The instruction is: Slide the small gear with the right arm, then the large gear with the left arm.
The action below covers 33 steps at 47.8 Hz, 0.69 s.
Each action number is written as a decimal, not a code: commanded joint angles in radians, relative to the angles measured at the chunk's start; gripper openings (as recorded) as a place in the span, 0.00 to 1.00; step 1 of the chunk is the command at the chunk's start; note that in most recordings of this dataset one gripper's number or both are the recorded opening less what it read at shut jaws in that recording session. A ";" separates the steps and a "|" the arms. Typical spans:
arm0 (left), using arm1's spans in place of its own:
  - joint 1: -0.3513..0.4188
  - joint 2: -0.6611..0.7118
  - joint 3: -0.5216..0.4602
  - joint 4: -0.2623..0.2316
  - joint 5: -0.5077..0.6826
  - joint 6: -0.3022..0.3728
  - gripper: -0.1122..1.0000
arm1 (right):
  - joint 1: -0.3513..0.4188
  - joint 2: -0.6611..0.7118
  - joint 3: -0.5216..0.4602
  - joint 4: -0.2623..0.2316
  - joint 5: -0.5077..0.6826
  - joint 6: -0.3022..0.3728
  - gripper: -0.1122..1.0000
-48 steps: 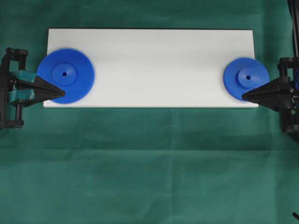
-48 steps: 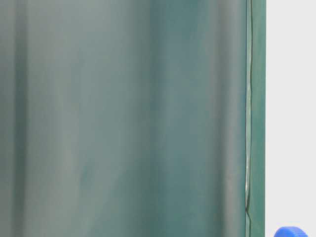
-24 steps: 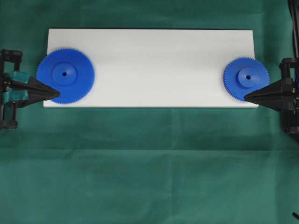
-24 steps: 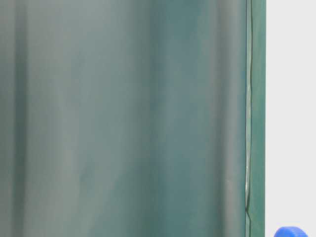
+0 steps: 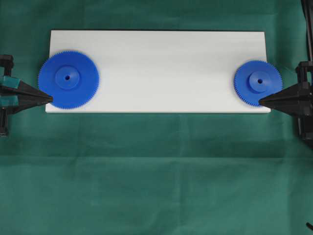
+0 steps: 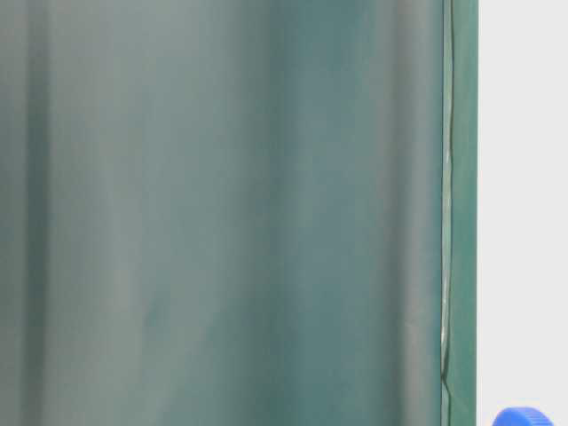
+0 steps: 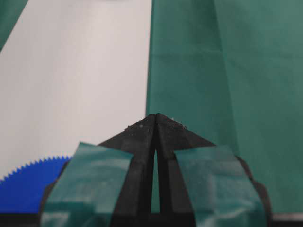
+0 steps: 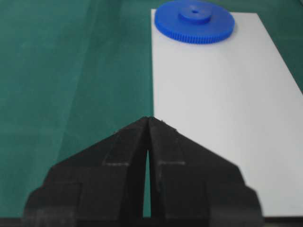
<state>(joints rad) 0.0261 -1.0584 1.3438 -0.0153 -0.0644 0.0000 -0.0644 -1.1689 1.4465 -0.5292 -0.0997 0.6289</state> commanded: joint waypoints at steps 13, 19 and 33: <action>-0.002 -0.008 -0.002 -0.002 -0.009 -0.006 0.10 | -0.003 0.012 -0.015 -0.002 0.009 0.002 0.55; -0.002 -0.015 0.003 -0.002 -0.009 -0.006 0.10 | -0.005 0.012 -0.014 -0.002 0.025 0.002 0.55; 0.018 -0.058 0.025 -0.002 -0.009 -0.006 0.10 | -0.012 0.009 -0.011 -0.002 0.031 0.003 0.55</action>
<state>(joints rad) 0.0337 -1.1137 1.3760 -0.0153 -0.0644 -0.0061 -0.0721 -1.1674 1.4481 -0.5292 -0.0660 0.6305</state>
